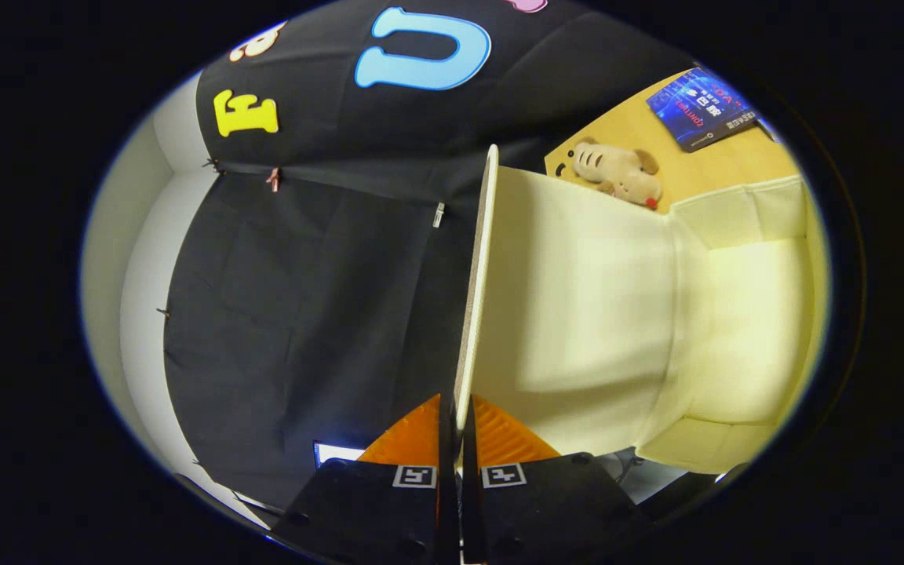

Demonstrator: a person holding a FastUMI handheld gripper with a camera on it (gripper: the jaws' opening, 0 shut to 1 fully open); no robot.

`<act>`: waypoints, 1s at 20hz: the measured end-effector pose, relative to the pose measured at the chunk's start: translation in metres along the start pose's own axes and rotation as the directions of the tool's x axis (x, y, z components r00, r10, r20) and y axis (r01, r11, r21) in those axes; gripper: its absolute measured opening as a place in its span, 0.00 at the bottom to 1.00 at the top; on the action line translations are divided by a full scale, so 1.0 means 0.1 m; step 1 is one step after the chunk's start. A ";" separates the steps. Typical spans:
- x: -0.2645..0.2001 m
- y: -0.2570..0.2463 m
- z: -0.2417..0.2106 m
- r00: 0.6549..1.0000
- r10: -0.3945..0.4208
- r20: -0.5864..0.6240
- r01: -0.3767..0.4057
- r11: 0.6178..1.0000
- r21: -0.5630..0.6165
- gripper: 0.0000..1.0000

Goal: Open the storage box then place both shoes into the box .Put the left shoe in first, then the right shoe, with the right side of both shoes facing outward in a uniform manner.

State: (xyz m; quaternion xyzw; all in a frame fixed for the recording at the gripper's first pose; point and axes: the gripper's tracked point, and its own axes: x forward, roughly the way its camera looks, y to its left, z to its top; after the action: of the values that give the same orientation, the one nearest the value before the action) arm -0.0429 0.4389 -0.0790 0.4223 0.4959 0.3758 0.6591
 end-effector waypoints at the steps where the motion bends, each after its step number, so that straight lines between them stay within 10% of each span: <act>1: 0.11 -0.01 -0.04 1.000 -0.011 -0.010 0.011 1.000 -0.009 0.06; 13: 0.96 -0.50 -0.35 0.974 -0.194 -0.119 0.187 0.980 -0.074 0.08; 15: 0.92 -0.61 -0.29 0.967 -0.236 -0.098 0.223 0.967 -0.127 0.17; 20: 0.49 -0.56 -0.12 0.969 -0.246 -0.010 0.238 0.948 -0.210 0.84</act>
State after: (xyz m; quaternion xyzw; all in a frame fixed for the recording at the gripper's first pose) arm -0.0392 0.4661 -0.1497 0.2804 0.5140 0.3494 0.7315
